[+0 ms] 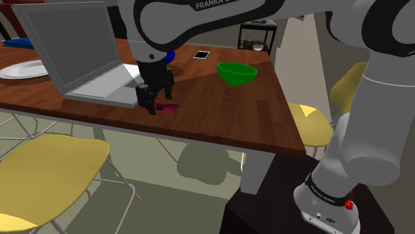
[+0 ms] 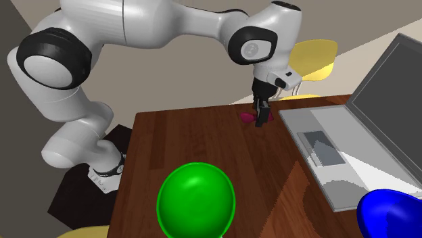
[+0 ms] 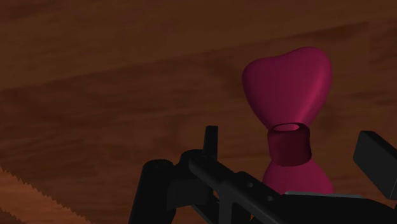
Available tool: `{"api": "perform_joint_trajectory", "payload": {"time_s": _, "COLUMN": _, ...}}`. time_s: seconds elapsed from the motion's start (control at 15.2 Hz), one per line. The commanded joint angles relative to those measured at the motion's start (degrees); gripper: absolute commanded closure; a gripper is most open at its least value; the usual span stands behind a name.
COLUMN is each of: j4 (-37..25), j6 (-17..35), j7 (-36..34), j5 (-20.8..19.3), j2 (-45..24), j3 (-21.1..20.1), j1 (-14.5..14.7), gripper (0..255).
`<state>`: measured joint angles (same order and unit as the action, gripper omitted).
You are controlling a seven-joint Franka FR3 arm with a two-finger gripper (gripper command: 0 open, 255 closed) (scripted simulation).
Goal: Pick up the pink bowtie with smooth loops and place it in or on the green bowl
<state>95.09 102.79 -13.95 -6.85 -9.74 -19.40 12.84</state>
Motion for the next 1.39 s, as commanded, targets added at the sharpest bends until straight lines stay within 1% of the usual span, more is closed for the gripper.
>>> {"api": "perform_joint_trajectory", "payload": {"time_s": 0.0, "j4": 0.1, "j6": 0.1, "j7": 0.0, "j5": 0.0, "j2": 0.0, "j3": 0.0, "j1": 0.0, "gripper": 0}}
{"api": "perform_joint_trajectory", "payload": {"time_s": 0.13, "j4": 0.1, "j6": 0.0, "j7": 0.0, "j5": 0.0, "j2": 0.0, "j3": 0.0, "j1": 0.0, "gripper": 0}}
{"api": "perform_joint_trajectory", "payload": {"time_s": 0.2, "j4": 0.1, "j6": 0.0, "j7": 0.0, "j5": 0.0, "j2": 0.0, "j3": 0.0, "j1": 0.0, "gripper": 255}}
{"api": "perform_joint_trajectory", "payload": {"time_s": 0.79, "j4": 0.1, "j6": 0.1, "j7": 0.0, "j5": 0.0, "j2": 0.0, "j3": 0.0, "j1": 0.0, "gripper": 255}}
{"api": "perform_joint_trajectory", "payload": {"time_s": 1.32, "j4": -6.2, "j6": -6.1, "j7": 0.4, "j5": 0.1, "j2": -0.1, "j3": -0.1, "j1": 0.2, "gripper": 255}}
